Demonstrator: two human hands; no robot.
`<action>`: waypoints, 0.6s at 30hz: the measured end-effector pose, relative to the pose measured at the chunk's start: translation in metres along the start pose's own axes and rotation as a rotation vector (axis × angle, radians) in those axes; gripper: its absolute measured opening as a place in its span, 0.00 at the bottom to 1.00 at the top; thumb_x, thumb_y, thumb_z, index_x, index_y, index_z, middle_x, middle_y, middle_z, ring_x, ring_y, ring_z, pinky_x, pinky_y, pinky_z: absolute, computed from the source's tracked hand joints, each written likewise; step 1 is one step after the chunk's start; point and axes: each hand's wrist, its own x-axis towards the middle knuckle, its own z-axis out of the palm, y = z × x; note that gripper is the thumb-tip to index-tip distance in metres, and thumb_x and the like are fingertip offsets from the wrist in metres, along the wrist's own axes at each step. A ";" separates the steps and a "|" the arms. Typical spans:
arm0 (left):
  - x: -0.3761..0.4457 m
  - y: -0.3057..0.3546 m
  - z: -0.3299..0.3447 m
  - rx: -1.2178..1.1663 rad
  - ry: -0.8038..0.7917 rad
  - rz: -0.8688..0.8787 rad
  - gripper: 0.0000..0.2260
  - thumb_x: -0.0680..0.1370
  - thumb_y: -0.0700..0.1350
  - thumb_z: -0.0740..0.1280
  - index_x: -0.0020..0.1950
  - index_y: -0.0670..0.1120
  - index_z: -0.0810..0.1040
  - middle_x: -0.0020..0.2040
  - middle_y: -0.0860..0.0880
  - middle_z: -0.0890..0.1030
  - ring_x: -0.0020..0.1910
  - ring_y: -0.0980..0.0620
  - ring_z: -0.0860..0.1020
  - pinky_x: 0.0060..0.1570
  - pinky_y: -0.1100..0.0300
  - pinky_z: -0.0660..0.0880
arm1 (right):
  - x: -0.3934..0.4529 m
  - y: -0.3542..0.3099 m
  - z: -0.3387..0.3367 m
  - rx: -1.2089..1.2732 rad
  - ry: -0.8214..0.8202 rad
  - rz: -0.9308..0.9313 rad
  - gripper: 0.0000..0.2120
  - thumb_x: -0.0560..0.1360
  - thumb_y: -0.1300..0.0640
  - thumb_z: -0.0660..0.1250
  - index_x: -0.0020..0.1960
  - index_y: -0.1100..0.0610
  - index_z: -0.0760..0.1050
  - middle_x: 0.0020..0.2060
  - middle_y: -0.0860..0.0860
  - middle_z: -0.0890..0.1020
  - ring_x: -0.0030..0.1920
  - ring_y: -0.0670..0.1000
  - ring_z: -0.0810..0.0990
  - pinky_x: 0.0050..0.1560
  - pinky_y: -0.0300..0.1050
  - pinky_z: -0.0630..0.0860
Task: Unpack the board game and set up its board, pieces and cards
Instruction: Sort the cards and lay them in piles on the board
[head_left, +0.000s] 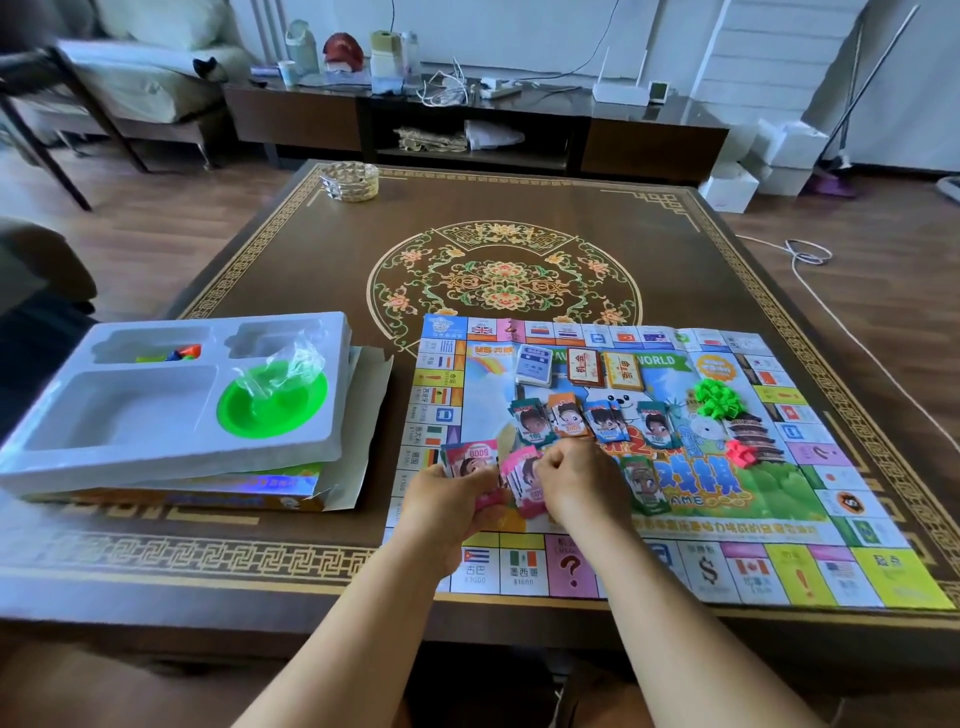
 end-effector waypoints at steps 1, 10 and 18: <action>0.001 0.000 0.000 -0.004 0.003 -0.002 0.04 0.75 0.38 0.69 0.48 0.40 0.75 0.40 0.41 0.83 0.36 0.48 0.81 0.42 0.56 0.79 | 0.000 0.001 -0.001 0.004 -0.014 -0.005 0.16 0.77 0.55 0.62 0.31 0.55 0.72 0.33 0.51 0.80 0.35 0.54 0.77 0.31 0.40 0.67; -0.004 0.001 0.002 -0.034 -0.008 -0.012 0.06 0.75 0.38 0.70 0.49 0.41 0.75 0.41 0.42 0.83 0.37 0.48 0.82 0.39 0.58 0.80 | -0.002 0.003 -0.007 0.153 -0.018 -0.011 0.09 0.75 0.48 0.65 0.42 0.53 0.74 0.36 0.46 0.78 0.40 0.51 0.77 0.38 0.42 0.70; -0.016 0.005 0.011 0.015 -0.209 0.008 0.02 0.75 0.32 0.67 0.46 0.37 0.78 0.41 0.40 0.82 0.36 0.48 0.82 0.33 0.62 0.79 | -0.028 -0.007 -0.024 0.713 -0.240 0.094 0.08 0.74 0.54 0.69 0.38 0.54 0.78 0.36 0.51 0.82 0.38 0.48 0.76 0.33 0.36 0.68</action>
